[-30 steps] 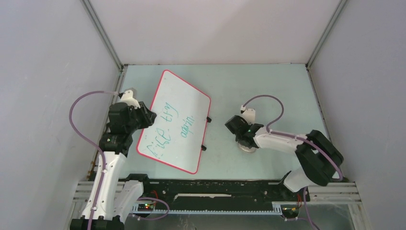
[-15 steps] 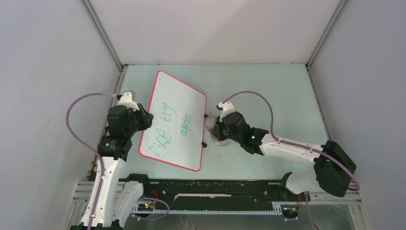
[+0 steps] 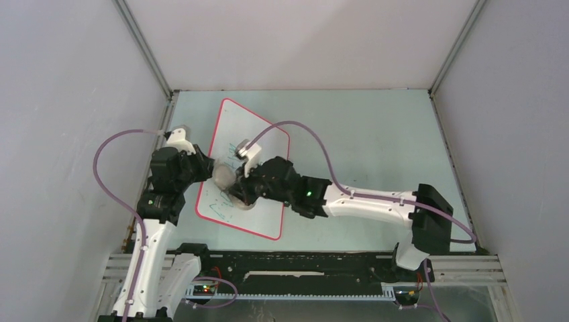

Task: Erase the whiteboard

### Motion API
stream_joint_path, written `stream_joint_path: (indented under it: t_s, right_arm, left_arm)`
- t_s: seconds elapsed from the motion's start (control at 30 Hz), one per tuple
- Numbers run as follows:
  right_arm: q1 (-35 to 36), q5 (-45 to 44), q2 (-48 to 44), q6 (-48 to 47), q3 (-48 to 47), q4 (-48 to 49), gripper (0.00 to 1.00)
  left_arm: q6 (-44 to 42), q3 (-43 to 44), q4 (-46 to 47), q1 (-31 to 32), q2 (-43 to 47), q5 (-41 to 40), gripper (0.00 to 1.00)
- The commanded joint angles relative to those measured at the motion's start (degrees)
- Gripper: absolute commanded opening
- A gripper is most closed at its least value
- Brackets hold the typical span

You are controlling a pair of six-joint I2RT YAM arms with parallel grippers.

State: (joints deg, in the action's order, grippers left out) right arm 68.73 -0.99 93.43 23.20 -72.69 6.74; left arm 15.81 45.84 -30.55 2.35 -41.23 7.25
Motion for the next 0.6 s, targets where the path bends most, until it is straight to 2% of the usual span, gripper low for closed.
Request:
stream_joint_path:
  t_s: [0.0,0.17,0.27,0.47,0.57]
  right_arm:
    - [3.4,2.1,4.6,-1.8,-4.8,1.2,0.0]
    - [4.2,1.0,8.4,-1.7,-5.5,-0.6,0.0]
    - [4.2,-2.5,10.5,-1.9,-4.5,-1.7,0.0]
    - [2.5,0.0,13.5,-0.3,-3.4,-1.1,0.0]
    - [2.2,-2.5,13.1,0.4,-1.6,-0.5,0.0]
  left_arm:
    - [-2.7,-1.5,0.5,-0.2,-0.3,-1.9,0.0]
    - [-2.2,-1.6,0.5,-0.2,-0.3,-2.2,0.0]
    - [-2.0,-1.6,0.5,-0.2,-0.2,-1.9,0.0]
    - [-1.9,-1.7,0.7,-0.2,0.3,-1.4,0.0]
    - [-1.8,-1.8,0.8,-0.2,0.2,-1.4,0.0]
